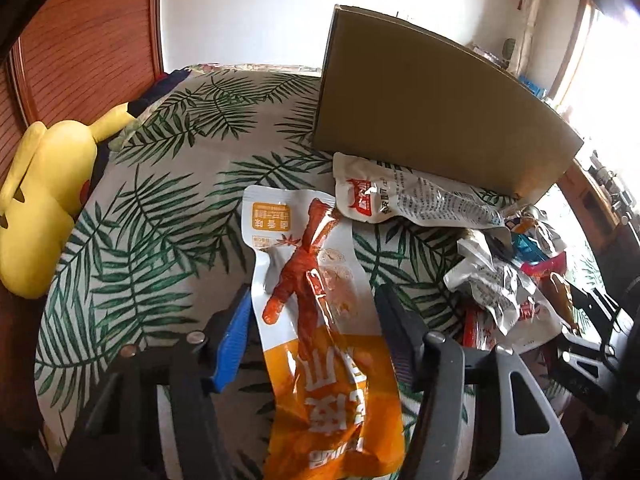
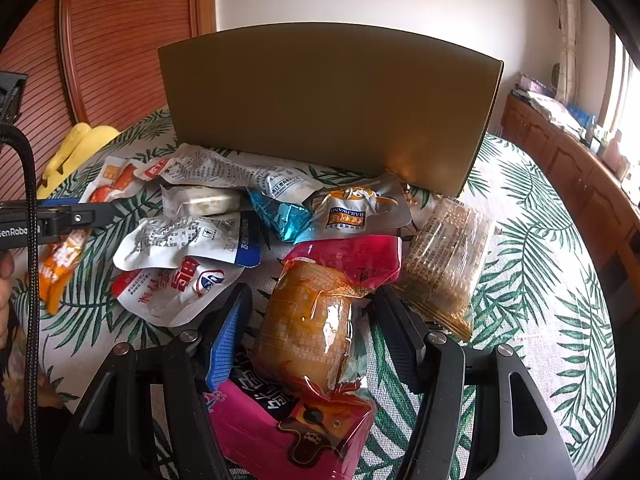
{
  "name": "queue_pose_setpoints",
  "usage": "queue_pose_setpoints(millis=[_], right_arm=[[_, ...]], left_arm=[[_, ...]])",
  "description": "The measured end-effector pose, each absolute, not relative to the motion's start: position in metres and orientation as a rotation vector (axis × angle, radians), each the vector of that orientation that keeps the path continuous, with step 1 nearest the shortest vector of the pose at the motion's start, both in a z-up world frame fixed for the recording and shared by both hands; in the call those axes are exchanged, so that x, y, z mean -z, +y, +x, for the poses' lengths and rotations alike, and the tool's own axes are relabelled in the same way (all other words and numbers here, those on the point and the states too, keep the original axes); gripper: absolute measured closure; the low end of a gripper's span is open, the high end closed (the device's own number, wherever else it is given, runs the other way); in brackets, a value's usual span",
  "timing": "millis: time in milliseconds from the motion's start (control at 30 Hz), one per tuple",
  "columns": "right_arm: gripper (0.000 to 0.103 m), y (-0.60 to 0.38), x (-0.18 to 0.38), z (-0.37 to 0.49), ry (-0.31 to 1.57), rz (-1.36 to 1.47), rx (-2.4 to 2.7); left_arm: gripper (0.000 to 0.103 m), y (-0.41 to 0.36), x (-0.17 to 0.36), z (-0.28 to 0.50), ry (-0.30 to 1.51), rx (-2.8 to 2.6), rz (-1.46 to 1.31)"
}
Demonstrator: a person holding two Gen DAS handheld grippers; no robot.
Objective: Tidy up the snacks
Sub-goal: 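Grasp the orange spicy-strip bag with the left tool while the right tool grasps the pink-wrapped bread, then lift both snacks over the cardboard box and open both tools to drop them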
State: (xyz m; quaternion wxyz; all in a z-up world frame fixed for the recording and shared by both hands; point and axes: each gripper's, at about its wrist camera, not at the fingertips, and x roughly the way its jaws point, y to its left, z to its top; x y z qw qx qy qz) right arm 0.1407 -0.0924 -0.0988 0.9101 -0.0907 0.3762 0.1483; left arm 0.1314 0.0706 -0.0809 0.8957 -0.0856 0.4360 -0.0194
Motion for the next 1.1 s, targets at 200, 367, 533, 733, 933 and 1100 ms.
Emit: queue_pose_setpoints(millis=[200, 367, 533, 733, 933, 1100], right_arm=[[0.039, -0.092, 0.099, 0.141, 0.776, -0.189, -0.307], [0.038, -0.094, 0.099, 0.139, 0.779, -0.187, -0.318], [0.051, -0.090, 0.096, 0.128, 0.744, -0.253, -0.330], [0.062, -0.100, 0.093, 0.121, 0.755, -0.219, -0.361], [0.063, -0.115, 0.085, 0.111, 0.741, -0.169, -0.379], [0.063, -0.124, 0.070, 0.102, 0.708, -0.153, -0.386]], left_arm=[[0.048, 0.069, 0.079, 0.113, 0.865, 0.046, -0.123], [0.049, 0.071, 0.079, 0.103, 0.843, 0.054, -0.131], [0.049, 0.067, 0.078, 0.097, 0.825, 0.071, -0.143], [0.049, 0.065, 0.077, 0.091, 0.804, 0.079, -0.151], [0.049, 0.064, 0.071, 0.086, 0.776, 0.088, -0.157], [0.049, 0.063, 0.059, 0.082, 0.743, 0.096, -0.159]])
